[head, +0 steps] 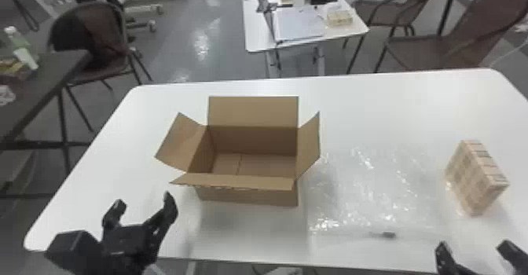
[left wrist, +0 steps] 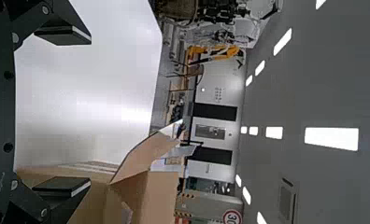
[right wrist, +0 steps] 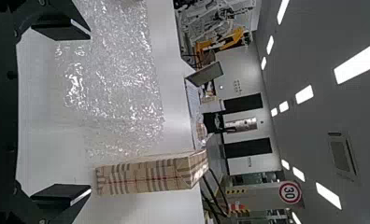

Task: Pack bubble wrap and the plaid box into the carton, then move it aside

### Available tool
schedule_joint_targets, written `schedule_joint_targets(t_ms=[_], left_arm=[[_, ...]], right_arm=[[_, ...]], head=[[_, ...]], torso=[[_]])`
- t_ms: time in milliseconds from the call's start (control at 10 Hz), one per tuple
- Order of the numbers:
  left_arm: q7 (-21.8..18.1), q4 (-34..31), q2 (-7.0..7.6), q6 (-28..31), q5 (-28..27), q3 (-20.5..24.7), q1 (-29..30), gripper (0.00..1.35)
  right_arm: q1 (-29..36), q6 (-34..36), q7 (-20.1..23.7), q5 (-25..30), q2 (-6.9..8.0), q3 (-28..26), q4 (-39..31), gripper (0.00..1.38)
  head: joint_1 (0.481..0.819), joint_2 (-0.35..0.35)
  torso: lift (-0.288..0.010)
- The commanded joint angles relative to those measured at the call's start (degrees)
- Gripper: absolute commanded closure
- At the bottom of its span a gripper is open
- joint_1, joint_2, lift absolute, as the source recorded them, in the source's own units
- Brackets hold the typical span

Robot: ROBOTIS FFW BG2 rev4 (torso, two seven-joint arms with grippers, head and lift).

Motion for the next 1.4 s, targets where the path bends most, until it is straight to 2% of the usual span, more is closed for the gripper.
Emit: schedule_joint_targets(t_ms=[0, 300, 600, 700, 800, 1000, 1100, 1300], left_arm=[[-2.72, -2.98, -0.16, 6.22, 0.66, 4.68, -3.02, 0.22], [-11.07, -4.65, -0.16, 14.92, 3.21, 10.3, -10.67, 0.22], [-17.14, -4.57, -0.16, 28.54, 7.08, 11.97, -17.08, 0.22], [-18.02, -3.95, 0.25, 32.15, 8.39, 11.97, -18.58, 0.23], [-18.02, -2.9, 1.4, 32.41, 9.71, 11.36, -19.37, 0.24], [-18.54, 0.97, 2.45, 33.99, 13.93, 9.6, -21.57, 0.29], [-19.6, 3.34, 2.8, 33.99, 15.34, 8.72, -22.71, 0.38], [-20.13, 3.61, 3.51, 34.17, 11.82, 8.54, -23.41, 0.7]], right_arm=[[-0.11, 0.16, 0.0, -0.1, 0.14, 0.09, 0.09, 0.14], [-0.38, 0.68, 0.09, -0.36, 0.14, 0.18, 0.35, 0.14], [-1.17, 1.21, 0.62, -0.36, 0.14, 0.53, 0.79, 0.14], [-1.61, 1.74, 0.88, -0.36, 0.14, 0.7, 1.06, 0.14], [-2.05, 1.92, 1.06, -0.28, 0.14, 0.88, 1.23, 0.14], [-2.4, 2.09, 1.15, -0.28, 0.14, 1.05, 1.41, 0.14], [-2.66, 2.18, 1.41, -0.36, 0.14, 1.05, 1.67, 0.14], [-2.93, 2.27, 1.59, -0.36, 0.14, 1.14, 1.5, 0.14]], head=[[0.695, 0.217], [0.695, 0.251], [0.695, 0.252], [0.695, 0.239], [0.695, 0.228], [0.695, 0.218], [0.695, 0.206], [0.695, 0.181]], torso=[[-0.166], [-0.166], [-0.166], [-0.166], [-0.166], [-0.166], [-0.166], [-0.166]])
